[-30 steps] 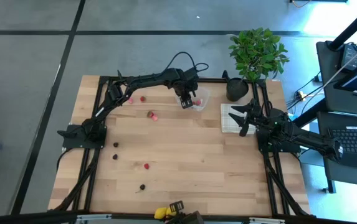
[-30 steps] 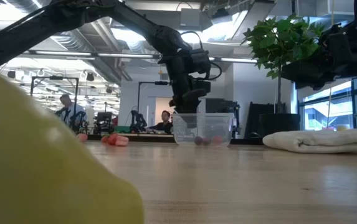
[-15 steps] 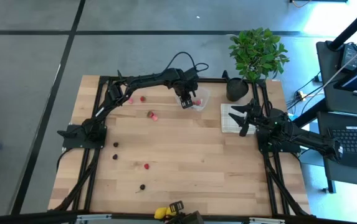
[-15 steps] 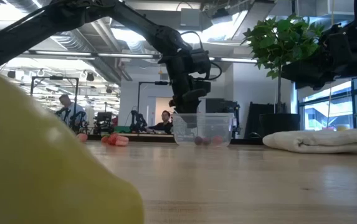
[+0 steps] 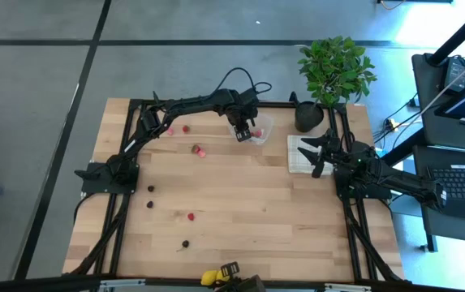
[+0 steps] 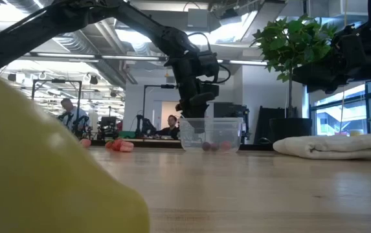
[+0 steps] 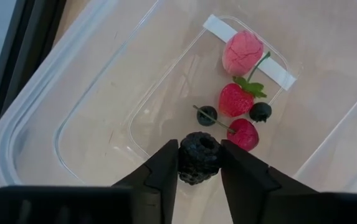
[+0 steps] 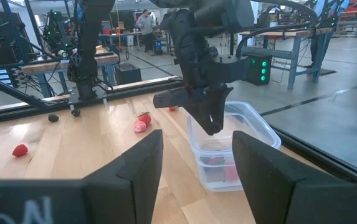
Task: Pick and placing Produce into tupperware
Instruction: Put the top blackberry into the transparent container
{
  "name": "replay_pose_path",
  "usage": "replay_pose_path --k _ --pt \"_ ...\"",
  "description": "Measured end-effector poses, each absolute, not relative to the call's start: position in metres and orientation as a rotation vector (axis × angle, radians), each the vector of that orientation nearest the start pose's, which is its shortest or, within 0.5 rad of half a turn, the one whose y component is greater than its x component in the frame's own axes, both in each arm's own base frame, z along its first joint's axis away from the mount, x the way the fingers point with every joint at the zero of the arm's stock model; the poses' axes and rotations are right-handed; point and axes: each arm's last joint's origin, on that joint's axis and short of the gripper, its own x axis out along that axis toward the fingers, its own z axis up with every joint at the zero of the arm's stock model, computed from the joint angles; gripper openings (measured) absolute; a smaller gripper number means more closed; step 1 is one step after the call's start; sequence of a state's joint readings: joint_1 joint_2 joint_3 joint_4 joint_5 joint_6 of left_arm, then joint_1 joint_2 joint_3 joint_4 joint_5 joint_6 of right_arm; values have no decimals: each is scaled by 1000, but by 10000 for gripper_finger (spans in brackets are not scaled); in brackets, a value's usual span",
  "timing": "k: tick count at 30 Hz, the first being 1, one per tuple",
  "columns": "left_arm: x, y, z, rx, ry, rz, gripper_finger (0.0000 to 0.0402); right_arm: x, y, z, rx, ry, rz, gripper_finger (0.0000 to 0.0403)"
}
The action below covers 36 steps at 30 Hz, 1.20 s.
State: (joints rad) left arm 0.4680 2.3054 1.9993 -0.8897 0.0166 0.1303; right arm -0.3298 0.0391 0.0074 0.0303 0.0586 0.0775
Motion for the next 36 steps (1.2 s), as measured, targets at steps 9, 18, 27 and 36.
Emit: replay_pose_path --k 9,18,27,36 --pt "432 218 193 -174 1190 317 107 94 -34 166 77 -14 -388 195" --pt "432 218 193 -173 1190 317 95 94 -34 166 77 -14 -388 195" --pt "432 218 193 -173 1190 316 107 94 -34 166 77 -14 -388 195" --pt "432 218 193 -172 1190 316 102 94 -34 166 76 -14 -388 195"
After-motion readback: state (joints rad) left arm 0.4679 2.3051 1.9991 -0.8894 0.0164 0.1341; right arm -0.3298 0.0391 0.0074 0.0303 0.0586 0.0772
